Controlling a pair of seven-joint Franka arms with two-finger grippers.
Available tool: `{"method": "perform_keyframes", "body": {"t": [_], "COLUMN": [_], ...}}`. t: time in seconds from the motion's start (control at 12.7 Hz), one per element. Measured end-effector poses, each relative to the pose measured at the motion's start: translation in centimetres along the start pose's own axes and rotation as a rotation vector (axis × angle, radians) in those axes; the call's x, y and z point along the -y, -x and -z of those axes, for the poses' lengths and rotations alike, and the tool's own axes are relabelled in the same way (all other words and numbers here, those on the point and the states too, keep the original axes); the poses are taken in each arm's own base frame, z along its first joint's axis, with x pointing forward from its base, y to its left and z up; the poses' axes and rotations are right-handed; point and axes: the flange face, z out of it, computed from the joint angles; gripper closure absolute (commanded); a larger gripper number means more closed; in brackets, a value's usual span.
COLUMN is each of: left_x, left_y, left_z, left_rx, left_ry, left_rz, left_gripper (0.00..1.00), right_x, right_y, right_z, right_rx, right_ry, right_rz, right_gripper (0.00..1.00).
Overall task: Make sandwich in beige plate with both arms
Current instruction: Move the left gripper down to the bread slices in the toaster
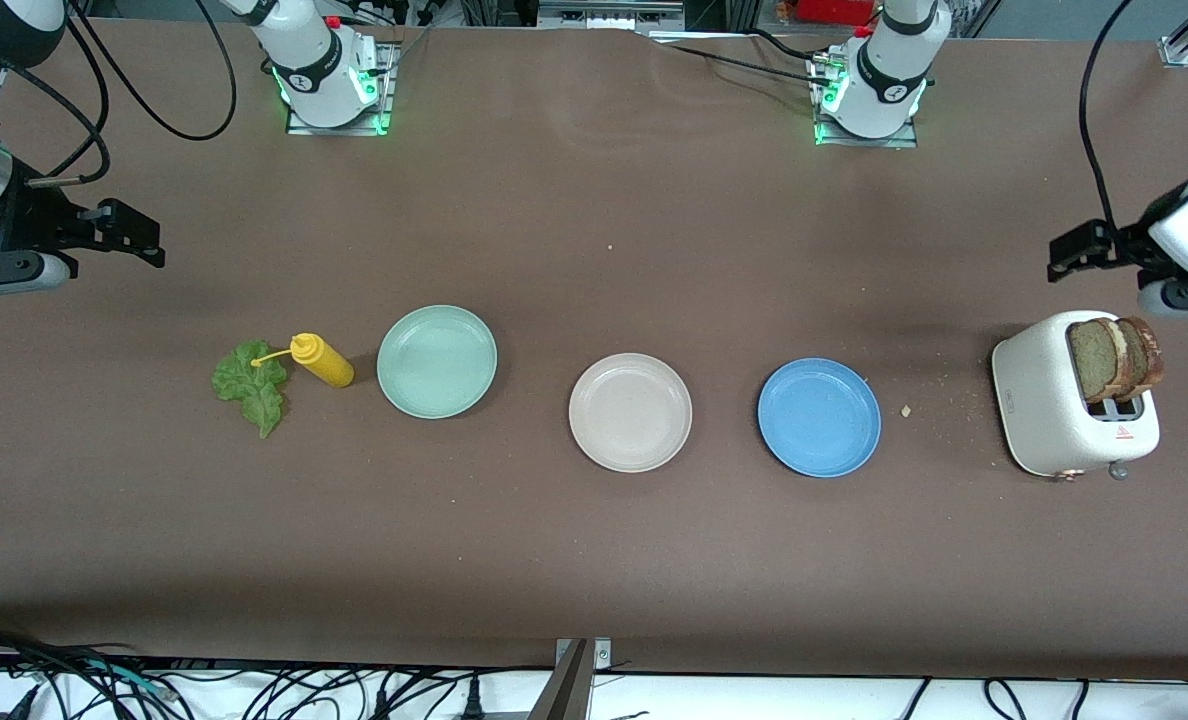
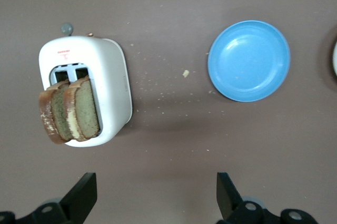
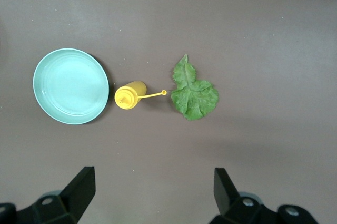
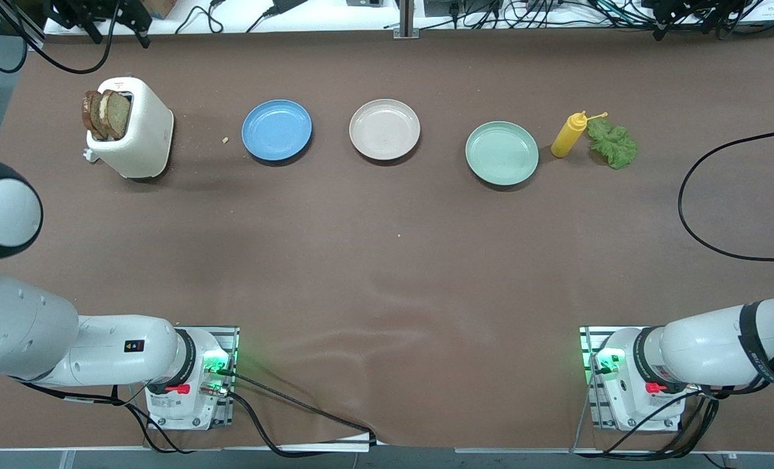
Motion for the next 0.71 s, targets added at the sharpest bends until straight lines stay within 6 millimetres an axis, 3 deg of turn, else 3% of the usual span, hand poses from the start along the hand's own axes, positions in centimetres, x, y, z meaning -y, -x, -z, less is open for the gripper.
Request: {"method": "perform_keyframes", "body": {"t": [0.39, 0.71], "left_x": [8.1, 10.1], "left_y": [-3.9, -4.4], "left_z": [-6.5, -13.7], "left_rx": [-0.025, -0.020], "left_ry": [0.009, 0.002], "left_rz": [0.074, 0.075], "left_gripper": [0.00, 0.00], "right_x": [0.0, 0.0], "right_y": [0.0, 0.0], "right_z": [0.0, 0.0], "right_rx": [0.000, 0.000], "right_ry": [0.000, 0.000], "right_rz": [-0.001, 0.001], "right_gripper": [0.00, 0.00]}}
